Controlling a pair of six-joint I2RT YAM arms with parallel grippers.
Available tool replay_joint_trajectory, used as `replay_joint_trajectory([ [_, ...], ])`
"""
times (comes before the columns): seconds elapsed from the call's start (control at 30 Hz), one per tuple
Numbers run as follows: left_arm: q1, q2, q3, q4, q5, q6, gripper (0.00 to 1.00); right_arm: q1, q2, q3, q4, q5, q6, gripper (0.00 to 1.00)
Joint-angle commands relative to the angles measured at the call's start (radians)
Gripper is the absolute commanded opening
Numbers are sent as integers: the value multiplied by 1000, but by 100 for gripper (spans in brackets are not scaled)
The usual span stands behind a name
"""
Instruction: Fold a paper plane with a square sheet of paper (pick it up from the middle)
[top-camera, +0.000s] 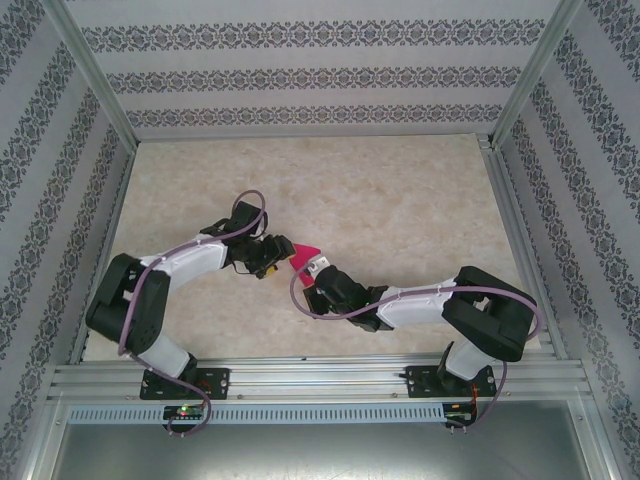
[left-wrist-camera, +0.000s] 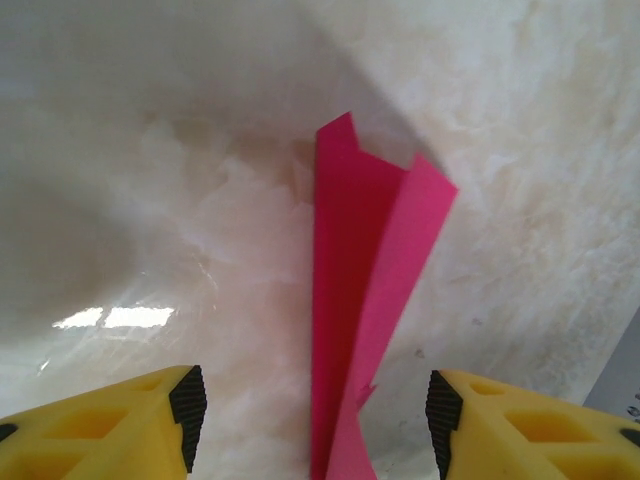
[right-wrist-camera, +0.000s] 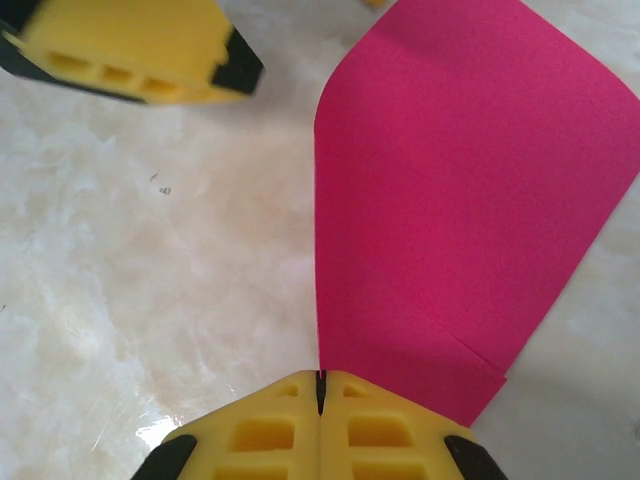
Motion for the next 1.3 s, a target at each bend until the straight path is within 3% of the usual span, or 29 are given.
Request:
replay_joint_trajectory([
  [0.0,5,53,61,36,63,-11,63,-1,-20,-14,24,-5,-32,0],
  [0.17,5,120,98,45,94,-1,61,7,-24,-18,8,14,-56,0],
  [0.3,2,147,123,48,126,7,53,13,-26,-21,2,32,-65,1],
  [0.67,-1,208,169,-21,160,50,14,40,-48,-32,-11,102,-103,6],
  [0.77,-1,204,168,-26,160,47,8,56,-44,-18,-49,139,-122,9],
  [1.03,-2,188,165,-27,167,36,5,111,40,85,-188,288,-150,21],
  [1.27,-2,183,162,-34,162,38,5,137,59,102,-190,351,-150,14],
])
